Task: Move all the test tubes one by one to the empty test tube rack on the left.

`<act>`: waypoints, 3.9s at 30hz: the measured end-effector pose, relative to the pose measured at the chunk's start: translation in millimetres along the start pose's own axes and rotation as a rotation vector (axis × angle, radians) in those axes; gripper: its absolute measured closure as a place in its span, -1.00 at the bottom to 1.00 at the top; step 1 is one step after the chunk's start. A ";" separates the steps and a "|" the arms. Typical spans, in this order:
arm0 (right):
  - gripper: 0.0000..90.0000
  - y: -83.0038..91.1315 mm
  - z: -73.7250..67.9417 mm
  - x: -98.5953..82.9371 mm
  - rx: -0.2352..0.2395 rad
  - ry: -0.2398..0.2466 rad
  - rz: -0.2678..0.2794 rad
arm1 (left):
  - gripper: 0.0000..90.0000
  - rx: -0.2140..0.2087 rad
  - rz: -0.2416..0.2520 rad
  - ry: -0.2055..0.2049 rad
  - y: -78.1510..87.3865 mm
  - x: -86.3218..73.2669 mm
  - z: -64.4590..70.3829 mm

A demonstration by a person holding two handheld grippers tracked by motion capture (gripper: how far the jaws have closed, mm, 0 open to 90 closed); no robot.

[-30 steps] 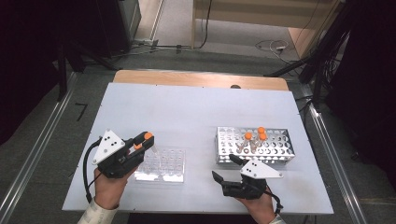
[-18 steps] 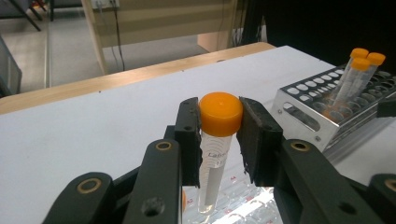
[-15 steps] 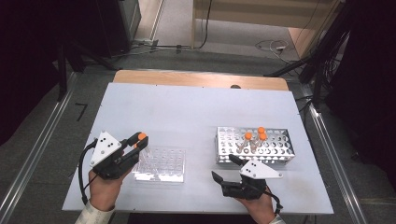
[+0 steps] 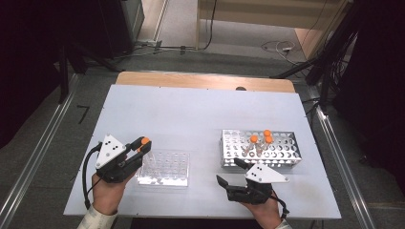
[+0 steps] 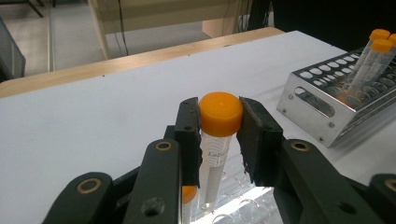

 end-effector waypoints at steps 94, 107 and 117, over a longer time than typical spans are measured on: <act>-0.03 0.5 81.0 -4.3 -0.271 -0.161 0.041 | -0.54 -0.115 0.002 0.002 -12.7 -8.0 17.5; 0.41 -7.5 91.2 -10.2 -0.281 -0.183 0.029 | -0.53 -0.110 0.001 0.004 -13.2 -8.4 16.9; 0.58 -8.3 89.6 -10.3 -0.294 -0.155 0.029 | -0.53 -0.111 0.001 0.002 -13.3 -8.4 17.4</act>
Point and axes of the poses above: each handheld gripper's, and its own axes: y roughly backward along the jaws, x roughly out of its top, z roughly to its right, the point moved 3 cm from there along -y, roughly forward along the jaws, and after that the axes turned 11 degrees about -z, right-handed, at the moved point
